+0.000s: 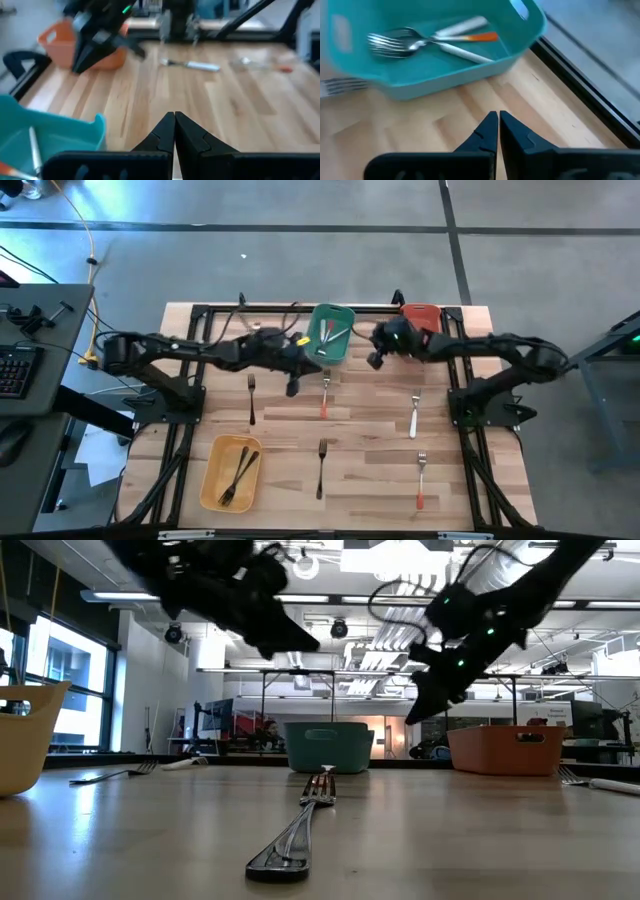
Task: Sort silverware by color (type)
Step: Put the orange fork into the orange bin
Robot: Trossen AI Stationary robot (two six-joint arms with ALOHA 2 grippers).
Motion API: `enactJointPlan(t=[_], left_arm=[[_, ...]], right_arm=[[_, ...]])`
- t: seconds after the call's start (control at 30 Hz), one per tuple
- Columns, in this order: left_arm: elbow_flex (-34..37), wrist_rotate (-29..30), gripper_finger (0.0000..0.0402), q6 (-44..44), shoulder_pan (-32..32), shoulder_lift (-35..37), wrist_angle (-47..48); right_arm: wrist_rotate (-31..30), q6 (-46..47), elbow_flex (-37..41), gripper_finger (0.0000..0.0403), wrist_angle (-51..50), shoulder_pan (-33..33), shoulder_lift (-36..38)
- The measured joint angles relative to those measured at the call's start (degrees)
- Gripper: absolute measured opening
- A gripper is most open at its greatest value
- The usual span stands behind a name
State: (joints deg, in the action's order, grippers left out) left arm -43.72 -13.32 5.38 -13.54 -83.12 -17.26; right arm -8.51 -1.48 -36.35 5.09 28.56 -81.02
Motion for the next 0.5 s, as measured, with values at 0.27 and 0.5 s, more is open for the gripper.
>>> enactJointPlan(t=[0.27, 0.5], left_arm=[[14.12, 0.02, 0.0, -5.31, 0.59, 10.9, -12.46], [19.86, 2.1, 0.0, -5.98, 0.39, 16.79, -14.84]], right_arm=[[6.1, 0.62, -9.76, 0.0, -1.44, 5.34, -12.92], [6.45, 0.64, -16.27, 0.0, -1.93, 5.59, -19.26]])
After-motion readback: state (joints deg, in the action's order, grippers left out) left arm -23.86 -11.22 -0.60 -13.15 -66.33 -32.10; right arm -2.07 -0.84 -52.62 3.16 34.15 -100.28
